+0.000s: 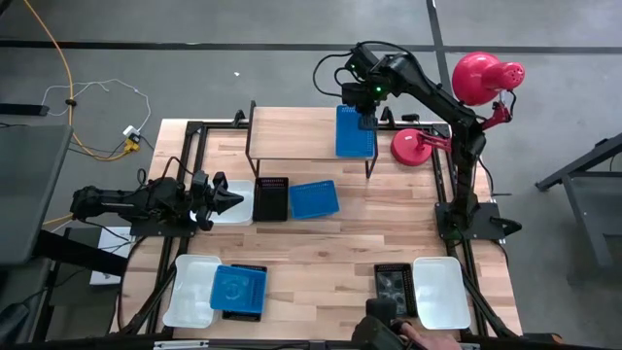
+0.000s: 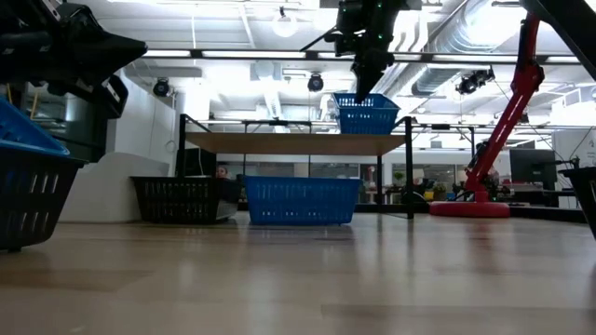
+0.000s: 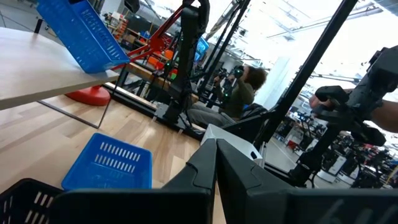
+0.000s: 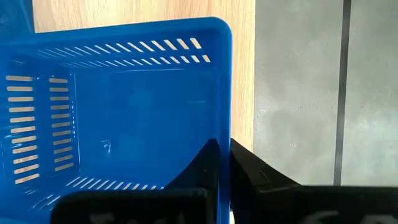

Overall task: Stack baskets on shelf by color
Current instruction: Put the right blue bin to the right on the shelf, then stack the bottom left blue bin on top of the other blue bin on the shelf

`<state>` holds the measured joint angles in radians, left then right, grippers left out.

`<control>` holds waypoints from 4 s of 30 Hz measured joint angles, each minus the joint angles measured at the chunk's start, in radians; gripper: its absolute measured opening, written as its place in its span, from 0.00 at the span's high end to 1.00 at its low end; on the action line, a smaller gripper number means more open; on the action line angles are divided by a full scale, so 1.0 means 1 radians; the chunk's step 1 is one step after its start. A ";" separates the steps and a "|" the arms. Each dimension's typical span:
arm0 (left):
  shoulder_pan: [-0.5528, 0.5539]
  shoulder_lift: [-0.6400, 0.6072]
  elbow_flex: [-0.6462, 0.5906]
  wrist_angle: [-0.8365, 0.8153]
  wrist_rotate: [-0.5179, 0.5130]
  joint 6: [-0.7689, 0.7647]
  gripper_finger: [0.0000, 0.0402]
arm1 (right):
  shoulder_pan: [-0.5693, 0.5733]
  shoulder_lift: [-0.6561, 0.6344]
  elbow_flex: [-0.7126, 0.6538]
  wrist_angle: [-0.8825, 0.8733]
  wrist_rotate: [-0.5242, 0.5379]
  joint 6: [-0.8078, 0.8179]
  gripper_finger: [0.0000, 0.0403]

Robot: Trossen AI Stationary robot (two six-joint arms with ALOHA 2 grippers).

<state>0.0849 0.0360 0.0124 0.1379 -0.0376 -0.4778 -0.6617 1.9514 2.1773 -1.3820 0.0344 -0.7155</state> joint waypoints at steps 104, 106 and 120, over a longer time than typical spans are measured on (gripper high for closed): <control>-0.498 0.815 1.082 -1.059 0.149 -1.027 0.59 | 0.864 -1.119 -1.584 1.711 0.164 1.208 0.69; -0.597 0.839 1.082 -1.087 0.061 -1.146 0.59 | 0.864 -1.119 -1.584 1.708 0.148 1.208 0.69; -0.939 1.150 1.081 -1.123 -0.103 -1.691 0.59 | 0.864 -1.119 -1.584 1.648 0.120 1.189 0.69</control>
<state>-0.8539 1.1860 1.0939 -0.9856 -0.1403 -2.1691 0.2028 0.8328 0.5930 0.2656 0.1547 0.4739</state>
